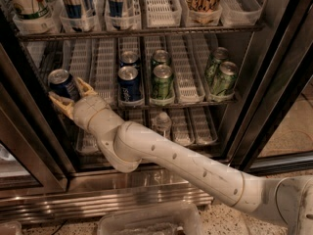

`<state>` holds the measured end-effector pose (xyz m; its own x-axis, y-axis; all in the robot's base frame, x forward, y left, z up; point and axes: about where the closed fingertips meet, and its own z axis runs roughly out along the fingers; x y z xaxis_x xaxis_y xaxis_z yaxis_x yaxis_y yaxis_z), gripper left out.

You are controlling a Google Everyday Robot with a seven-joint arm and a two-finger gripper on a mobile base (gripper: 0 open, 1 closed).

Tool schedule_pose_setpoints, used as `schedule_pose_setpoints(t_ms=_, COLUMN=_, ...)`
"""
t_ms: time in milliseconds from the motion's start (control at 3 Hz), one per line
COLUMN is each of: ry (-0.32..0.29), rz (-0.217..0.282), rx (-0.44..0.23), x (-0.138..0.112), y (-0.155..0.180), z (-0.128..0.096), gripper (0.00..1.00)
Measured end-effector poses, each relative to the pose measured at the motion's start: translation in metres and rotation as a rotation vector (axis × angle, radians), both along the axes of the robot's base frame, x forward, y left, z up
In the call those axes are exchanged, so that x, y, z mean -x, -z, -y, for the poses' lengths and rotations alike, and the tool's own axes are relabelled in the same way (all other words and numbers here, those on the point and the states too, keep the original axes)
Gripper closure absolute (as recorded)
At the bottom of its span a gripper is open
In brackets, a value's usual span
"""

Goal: Pick pepsi can from middle shelf of fridge

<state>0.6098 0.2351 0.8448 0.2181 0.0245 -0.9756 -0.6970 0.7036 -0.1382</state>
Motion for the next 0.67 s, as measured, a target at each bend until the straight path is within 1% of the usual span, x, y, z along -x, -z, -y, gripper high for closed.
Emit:
schedule_pose_setpoints(t_ms=333, ry=0.0, rz=0.0, rx=0.0, x=0.0, y=0.0, z=0.0, gripper=0.25)
schedule_pose_setpoints(t_ms=667, ry=0.0, rz=0.0, rx=0.0, x=0.0, y=0.0, z=0.0, gripper=0.26)
